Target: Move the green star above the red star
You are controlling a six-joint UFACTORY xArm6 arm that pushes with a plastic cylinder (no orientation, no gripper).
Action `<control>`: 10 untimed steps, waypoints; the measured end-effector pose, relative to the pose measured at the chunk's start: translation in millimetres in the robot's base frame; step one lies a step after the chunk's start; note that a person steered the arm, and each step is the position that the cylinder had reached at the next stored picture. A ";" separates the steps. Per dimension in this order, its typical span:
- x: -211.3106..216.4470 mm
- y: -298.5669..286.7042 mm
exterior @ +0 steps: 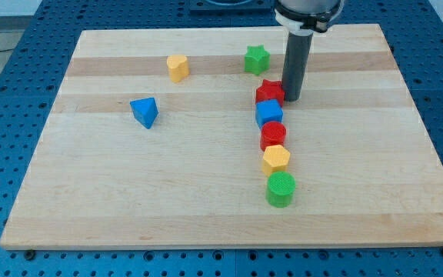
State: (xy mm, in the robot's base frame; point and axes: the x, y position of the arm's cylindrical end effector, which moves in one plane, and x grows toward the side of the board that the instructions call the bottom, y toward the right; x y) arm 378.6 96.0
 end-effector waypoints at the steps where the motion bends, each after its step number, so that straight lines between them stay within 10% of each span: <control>1: 0.0 -7.2; 4: -22.6 32.6; 7: -146.4 -41.3; 10: -115.9 -64.8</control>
State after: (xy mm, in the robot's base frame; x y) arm 262.7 31.2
